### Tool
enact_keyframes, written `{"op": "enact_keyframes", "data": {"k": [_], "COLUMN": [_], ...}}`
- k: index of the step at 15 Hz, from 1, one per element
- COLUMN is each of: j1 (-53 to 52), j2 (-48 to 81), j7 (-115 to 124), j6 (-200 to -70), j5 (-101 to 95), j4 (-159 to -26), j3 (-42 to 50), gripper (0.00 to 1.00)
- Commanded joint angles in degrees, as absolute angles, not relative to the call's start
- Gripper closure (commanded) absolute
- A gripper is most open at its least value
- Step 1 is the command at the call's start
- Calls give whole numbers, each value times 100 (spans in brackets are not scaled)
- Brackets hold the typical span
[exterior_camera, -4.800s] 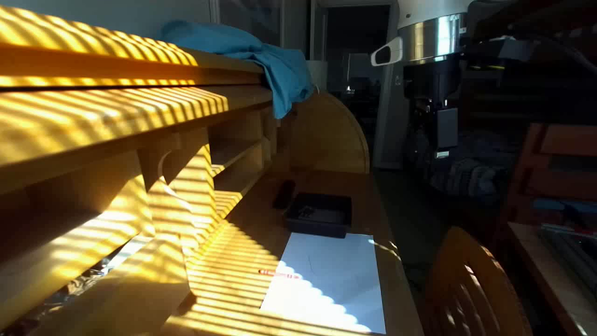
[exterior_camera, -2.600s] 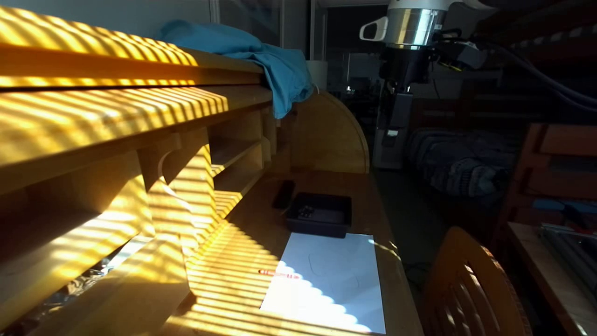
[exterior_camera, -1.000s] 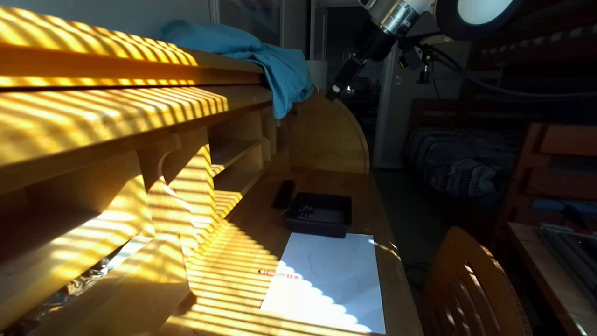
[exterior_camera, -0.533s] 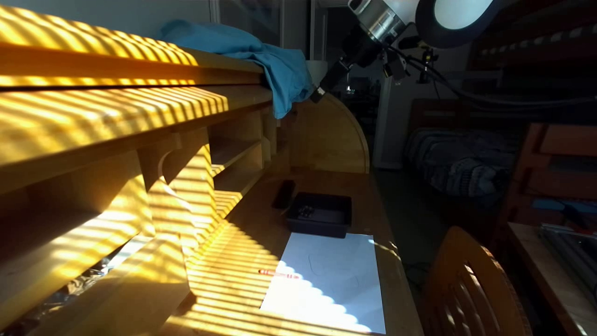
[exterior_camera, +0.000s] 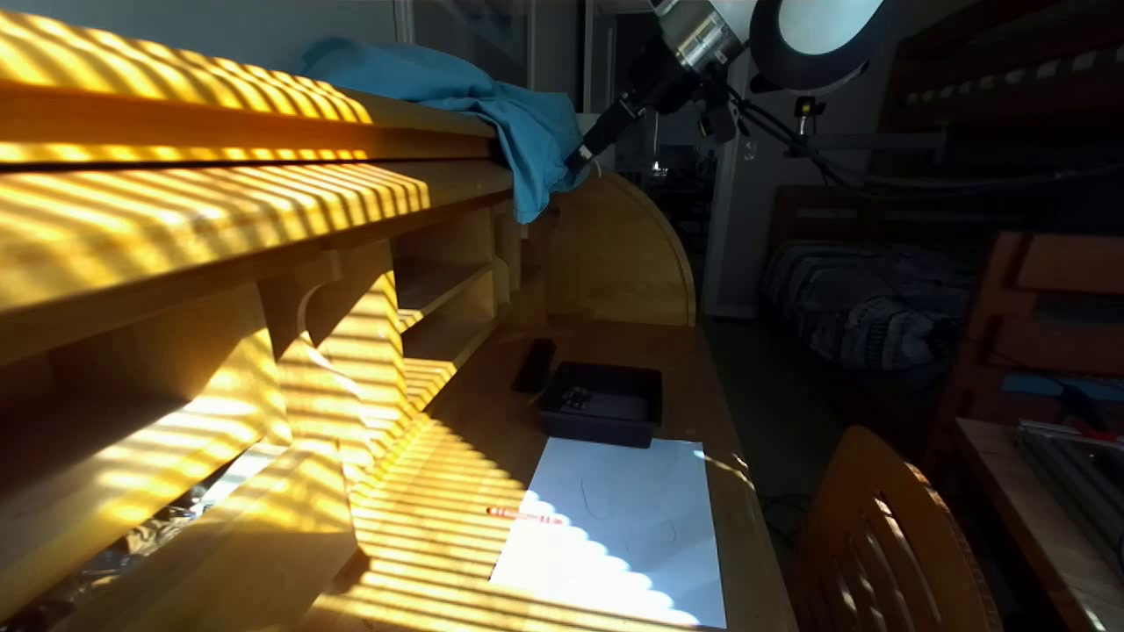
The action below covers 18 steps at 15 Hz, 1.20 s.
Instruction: Put the cloth on the desk
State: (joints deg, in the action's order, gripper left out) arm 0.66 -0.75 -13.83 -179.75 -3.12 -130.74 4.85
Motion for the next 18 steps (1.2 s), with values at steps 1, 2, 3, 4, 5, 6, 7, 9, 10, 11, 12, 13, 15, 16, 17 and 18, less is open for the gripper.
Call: {"op": "enact_keyframes", "data": {"k": [1,2,3,4,5,6,7,9,10,11,12,13,15,16,17,18], "j1": [59,71,72,76,76,81,82,82,82,82,77,75,62,54,44,38], "j2": [244,291,313,320,290,283,258,208,182,171,145,128,78,51,17,-10], "j7": [-1593,-1558,-1525,-1515,-1484,-1452,-1393,-1300,-1278,-1237,-1261,-1259,-1308,-1328,-1358,-1314], "j6": [-18193,-18225,-18161,-18082,-17916,-17828,-17720,-17576,-17487,-17433,-17367,-17305,-17173,-17099,-17031,-16970], "j5": [-74,-93,-83,-66,-27,-43,-81,-173,-194,-234,-202,-206,-177,-170,-166,-247], "j4": [-12722,-12673,-12635,-12615,-12606,-12603,-12617,-12657,-12674,-12684,-12705,-12712,-12744,-12754,-12776,-12790], "j3": [500,491,470,451,427,428,445,487,499,520,511,515,495,484,471,477], "gripper": [9,26,34,41,50,56,64,76,84,91,98,100,100,100,100,100]}}
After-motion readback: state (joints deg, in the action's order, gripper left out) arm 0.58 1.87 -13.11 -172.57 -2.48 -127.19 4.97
